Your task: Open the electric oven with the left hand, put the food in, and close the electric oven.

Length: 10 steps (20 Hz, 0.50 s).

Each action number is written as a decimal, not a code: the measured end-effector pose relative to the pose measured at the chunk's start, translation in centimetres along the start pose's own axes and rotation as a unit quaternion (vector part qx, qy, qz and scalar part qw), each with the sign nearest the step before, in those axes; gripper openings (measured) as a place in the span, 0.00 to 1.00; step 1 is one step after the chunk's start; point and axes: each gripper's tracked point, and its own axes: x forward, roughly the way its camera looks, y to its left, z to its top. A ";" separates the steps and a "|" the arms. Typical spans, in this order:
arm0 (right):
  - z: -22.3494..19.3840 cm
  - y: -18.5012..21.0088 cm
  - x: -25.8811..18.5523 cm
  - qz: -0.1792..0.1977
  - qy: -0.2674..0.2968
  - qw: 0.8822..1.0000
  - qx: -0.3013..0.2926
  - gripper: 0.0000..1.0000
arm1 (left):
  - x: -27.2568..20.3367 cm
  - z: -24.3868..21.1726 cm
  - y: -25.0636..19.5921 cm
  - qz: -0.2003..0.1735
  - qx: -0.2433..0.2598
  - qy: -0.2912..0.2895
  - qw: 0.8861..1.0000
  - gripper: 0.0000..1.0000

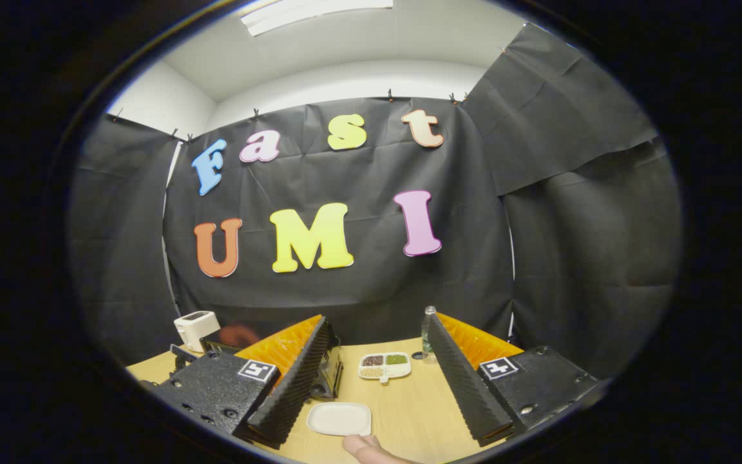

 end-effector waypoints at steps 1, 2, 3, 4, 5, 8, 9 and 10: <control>-0.1 -0.1 0.0 -0.001 0.000 1.000 -0.001 0.93 | -0.2 0.4 0.1 -0.001 -0.001 -0.003 1.000 0.95; -0.1 -0.2 0.1 -0.003 0.001 1.000 -0.002 0.93 | -0.3 0.6 0.1 -0.003 -0.002 -0.005 1.000 0.94; -0.1 -0.3 0.1 -0.006 0.001 1.000 -0.003 0.93 | -0.4 0.8 0.1 -0.004 -0.002 -0.006 1.000 0.95; -0.2 -0.4 0.0 -0.010 0.002 1.000 -0.002 0.93 | -0.6 1.1 0.1 -0.007 -0.002 -0.009 1.000 0.94; -0.2 -0.5 0.0 -0.013 0.002 1.000 -0.003 0.93 | -0.7 1.5 0.2 -0.009 -0.003 -0.015 1.000 0.95; -0.6 -0.5 0.1 -0.015 0.008 1.000 -0.001 0.93 | -1.1 2.4 0.2 -0.017 -0.016 -0.023 0.999 0.95; -0.7 -0.4 0.2 -0.014 0.010 1.000 0.000 0.93 | -1.3 2.7 0.2 -0.017 -0.015 -0.027 0.999 0.95; -0.9 -0.4 0.3 -0.014 0.012 1.000 0.000 0.93 | -1.4 3.0 0.2 -0.017 -0.013 -0.031 0.999 0.94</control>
